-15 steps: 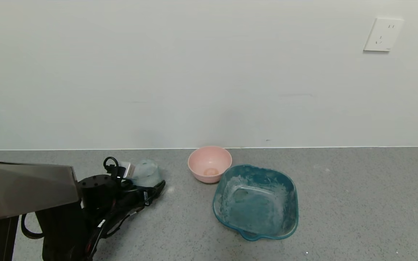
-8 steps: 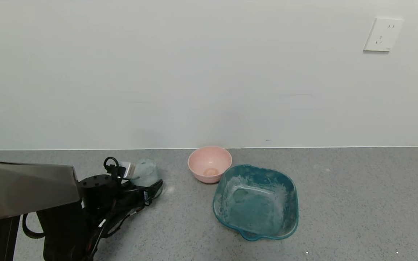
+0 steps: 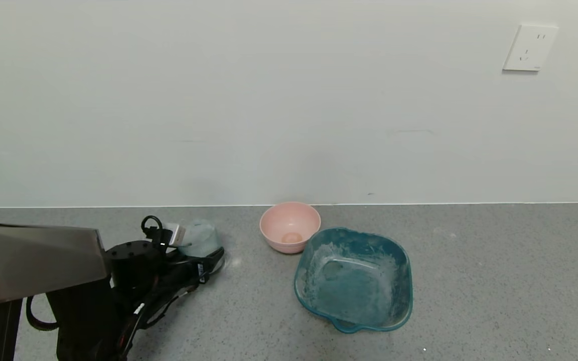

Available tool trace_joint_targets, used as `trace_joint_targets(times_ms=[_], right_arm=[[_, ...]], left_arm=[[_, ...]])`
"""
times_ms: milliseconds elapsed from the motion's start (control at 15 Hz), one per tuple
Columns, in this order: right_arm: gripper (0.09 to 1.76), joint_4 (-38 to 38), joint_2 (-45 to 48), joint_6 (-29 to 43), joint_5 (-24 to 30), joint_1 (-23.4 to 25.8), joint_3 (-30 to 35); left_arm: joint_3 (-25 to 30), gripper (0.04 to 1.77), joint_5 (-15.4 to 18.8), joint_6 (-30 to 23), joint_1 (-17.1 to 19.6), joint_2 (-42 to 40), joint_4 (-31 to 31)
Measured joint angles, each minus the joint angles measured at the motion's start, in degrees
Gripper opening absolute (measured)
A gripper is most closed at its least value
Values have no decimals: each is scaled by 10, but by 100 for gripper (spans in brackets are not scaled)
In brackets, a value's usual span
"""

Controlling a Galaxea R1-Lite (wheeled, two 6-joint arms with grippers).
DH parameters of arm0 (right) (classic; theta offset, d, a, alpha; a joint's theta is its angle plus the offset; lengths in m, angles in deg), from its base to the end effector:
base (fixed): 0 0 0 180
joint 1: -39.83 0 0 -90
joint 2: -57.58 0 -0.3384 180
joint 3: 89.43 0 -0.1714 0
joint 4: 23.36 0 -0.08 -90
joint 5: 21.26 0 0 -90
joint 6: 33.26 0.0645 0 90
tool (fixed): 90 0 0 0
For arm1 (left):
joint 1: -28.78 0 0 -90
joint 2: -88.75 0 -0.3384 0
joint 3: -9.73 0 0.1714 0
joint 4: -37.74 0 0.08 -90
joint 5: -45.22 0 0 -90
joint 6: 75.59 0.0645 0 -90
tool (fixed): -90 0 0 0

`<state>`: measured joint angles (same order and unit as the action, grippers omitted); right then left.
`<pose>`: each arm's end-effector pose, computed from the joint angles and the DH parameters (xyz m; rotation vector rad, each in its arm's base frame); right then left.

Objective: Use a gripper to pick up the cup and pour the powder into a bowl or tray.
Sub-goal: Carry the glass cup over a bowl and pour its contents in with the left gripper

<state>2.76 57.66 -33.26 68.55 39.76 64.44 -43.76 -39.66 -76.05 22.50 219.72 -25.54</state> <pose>-0.0401 -0.0003 0.0755 0.0000 -0.0016 -0.0021 0.3958 -0.0494 0.0528 -0.0054 0.2490 -0.1969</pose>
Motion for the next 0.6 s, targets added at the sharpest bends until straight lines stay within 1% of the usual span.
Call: trace_joint_targets(times_ms=[133, 200, 400, 600], right_arm=[[171, 0, 0, 0, 0, 0, 0], [171, 0, 0, 0, 0, 0, 0], [171, 0, 0, 0, 0, 0, 0], [171, 0, 0, 0, 0, 0, 0]], left_arm=[[2, 129, -1, 2, -2, -15, 12], [2, 129, -3, 3, -3, -26, 31], [-12, 129, -10, 5, -6, -79, 125], [-52, 129, -30, 23, -20, -144, 244]])
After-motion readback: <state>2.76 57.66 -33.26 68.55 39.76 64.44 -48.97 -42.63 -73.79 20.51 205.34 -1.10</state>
